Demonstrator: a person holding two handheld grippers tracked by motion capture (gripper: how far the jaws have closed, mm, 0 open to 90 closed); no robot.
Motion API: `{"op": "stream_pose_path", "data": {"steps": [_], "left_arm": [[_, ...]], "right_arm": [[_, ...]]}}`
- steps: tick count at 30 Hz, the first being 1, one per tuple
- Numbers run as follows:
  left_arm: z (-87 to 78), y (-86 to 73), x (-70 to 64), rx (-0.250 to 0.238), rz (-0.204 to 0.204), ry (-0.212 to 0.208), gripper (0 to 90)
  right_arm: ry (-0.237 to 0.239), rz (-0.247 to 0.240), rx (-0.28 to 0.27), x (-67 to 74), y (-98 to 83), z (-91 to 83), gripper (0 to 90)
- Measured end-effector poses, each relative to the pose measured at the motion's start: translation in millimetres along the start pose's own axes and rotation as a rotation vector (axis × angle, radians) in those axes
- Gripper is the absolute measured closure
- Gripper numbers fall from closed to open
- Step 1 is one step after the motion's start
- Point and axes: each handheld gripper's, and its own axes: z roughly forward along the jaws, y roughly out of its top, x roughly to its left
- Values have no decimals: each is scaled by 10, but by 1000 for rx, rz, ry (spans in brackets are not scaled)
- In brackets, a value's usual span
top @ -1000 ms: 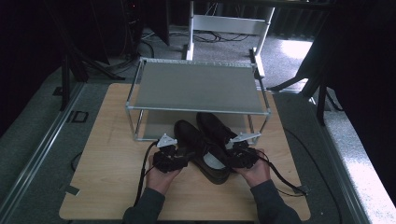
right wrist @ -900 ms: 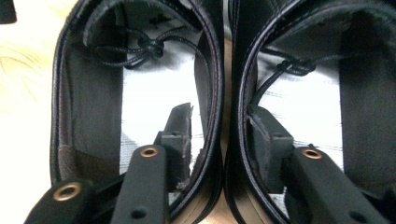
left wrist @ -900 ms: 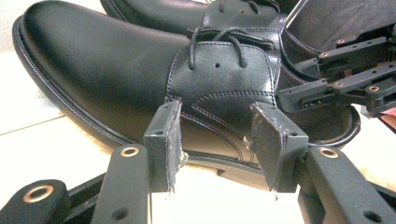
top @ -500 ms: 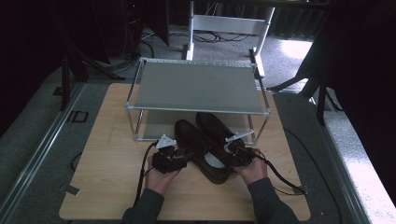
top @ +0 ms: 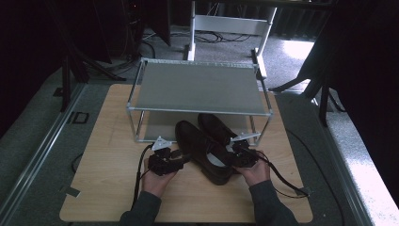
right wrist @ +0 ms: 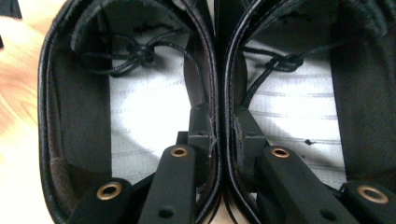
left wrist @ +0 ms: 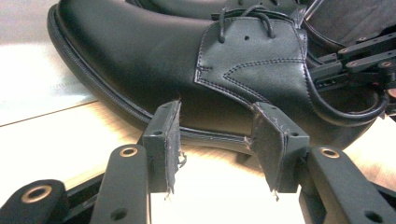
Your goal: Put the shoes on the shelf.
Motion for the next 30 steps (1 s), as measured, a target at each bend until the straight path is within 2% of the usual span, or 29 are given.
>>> {"op": "stream_pose_path", "data": {"steps": [6,11,14,17,20,26,30], "left_arm": [[-34,-12,35,-5,-5,10,527],[-49,-17,58,-7,-10,13,524],[-50,-15,65,-9,-12,15,523],[-41,-1,61,-13,-10,14,523],[-23,40,40,-14,2,16,523],[7,130,-7,-23,28,21,523],[46,161,-34,-21,48,28,523]], "right_arm": [[1,27,-49,35,10,-13,810],[-36,21,-67,83,40,-6,812],[-43,56,-81,64,61,0,811],[-45,71,-82,32,111,10,811],[-60,76,-76,26,181,26,810],[-75,108,-107,27,298,49,809],[-99,105,-119,63,380,58,809]]}}
